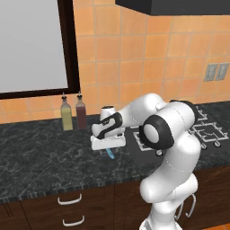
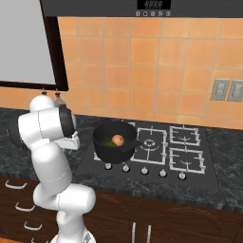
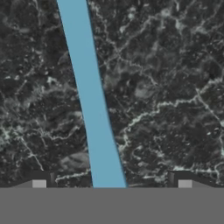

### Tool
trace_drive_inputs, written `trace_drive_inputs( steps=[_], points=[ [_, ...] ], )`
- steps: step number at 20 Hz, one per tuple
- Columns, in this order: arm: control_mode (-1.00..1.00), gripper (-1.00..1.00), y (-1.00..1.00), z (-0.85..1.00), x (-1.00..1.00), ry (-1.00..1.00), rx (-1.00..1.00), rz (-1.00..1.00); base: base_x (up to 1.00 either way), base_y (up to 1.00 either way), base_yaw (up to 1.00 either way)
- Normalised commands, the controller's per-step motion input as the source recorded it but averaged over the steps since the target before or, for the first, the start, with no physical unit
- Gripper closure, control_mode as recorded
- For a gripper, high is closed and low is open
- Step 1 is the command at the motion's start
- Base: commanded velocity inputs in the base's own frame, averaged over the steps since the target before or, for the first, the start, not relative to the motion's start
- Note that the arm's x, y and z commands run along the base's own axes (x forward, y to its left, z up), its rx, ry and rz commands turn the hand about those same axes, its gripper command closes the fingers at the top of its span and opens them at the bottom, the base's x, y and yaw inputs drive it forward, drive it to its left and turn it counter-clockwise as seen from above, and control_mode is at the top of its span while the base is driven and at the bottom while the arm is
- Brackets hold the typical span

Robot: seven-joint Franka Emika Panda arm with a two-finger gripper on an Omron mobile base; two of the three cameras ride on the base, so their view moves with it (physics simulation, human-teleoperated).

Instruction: Put the lime and onion in the pot. Retrieve the spatula and lightly stir the vegetables in the pot.

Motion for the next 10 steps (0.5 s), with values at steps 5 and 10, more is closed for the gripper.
trace_drive_inputs(
  steps=[5, 10],
  points=[
    [-1.00, 1.00, 0.01, -0.40, -0.45, 0.00, 0.00, 0.00, 0.00, 0.00, 0.00],
    [-1.00, 1.00, 0.00, -0.45, -0.55, 0.00, 0.00, 0.00, 0.00, 0.00, 0.00]
  ],
)
